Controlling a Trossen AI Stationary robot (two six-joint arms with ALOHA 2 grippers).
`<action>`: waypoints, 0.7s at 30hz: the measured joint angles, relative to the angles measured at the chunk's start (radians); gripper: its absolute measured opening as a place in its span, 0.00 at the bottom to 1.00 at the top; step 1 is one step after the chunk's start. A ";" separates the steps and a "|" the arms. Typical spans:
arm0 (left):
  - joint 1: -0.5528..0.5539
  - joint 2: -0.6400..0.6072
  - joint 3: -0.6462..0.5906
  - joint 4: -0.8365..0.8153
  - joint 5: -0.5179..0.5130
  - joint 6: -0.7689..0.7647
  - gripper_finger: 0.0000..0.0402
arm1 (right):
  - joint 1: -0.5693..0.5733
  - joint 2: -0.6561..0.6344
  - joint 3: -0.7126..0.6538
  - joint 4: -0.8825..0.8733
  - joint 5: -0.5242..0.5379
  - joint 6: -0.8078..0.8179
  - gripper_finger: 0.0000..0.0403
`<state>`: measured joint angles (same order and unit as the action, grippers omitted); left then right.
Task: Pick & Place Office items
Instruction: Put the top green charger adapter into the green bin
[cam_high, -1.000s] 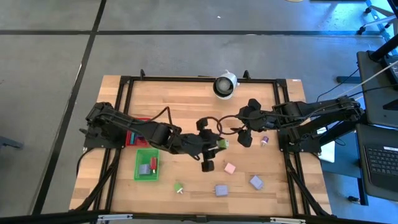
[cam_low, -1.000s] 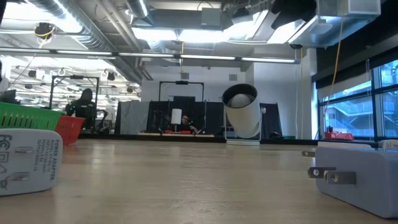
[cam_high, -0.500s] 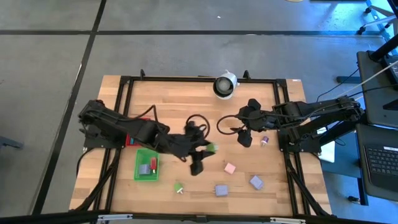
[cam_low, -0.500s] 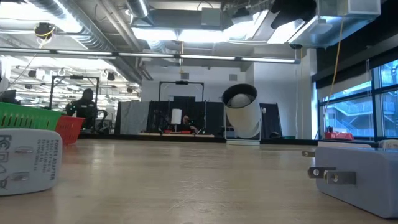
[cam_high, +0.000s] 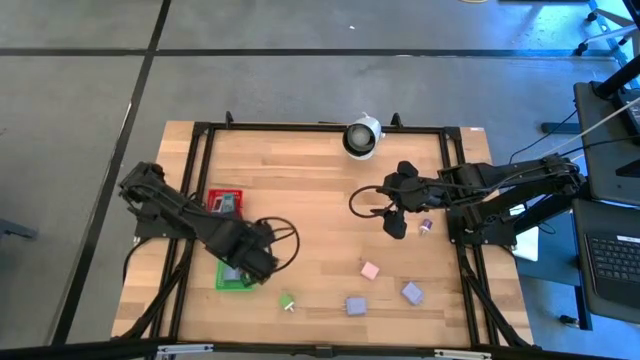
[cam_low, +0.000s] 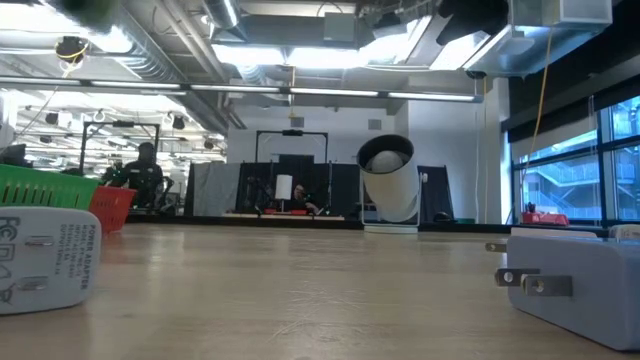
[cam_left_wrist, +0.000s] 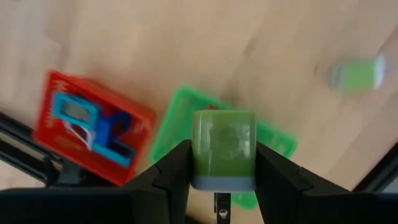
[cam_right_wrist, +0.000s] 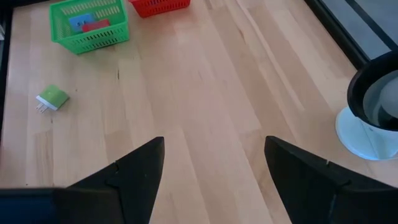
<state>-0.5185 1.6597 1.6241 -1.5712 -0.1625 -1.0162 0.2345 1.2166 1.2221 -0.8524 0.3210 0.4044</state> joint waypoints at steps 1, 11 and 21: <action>-0.006 -0.008 -0.042 0.018 0.031 0.019 0.34 | 0.000 0.000 0.000 0.000 0.000 0.000 0.70; 0.000 -0.014 -0.434 0.178 0.256 0.116 0.34 | 0.000 0.000 0.000 0.012 0.002 0.001 0.70; 0.072 -0.015 -0.613 0.371 0.288 0.187 0.34 | 0.000 0.000 0.000 0.110 0.006 0.003 0.70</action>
<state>-0.4462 1.6451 1.0112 -1.2007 0.1257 -0.8296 0.2347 1.2163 1.2221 -0.7428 0.3274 0.4070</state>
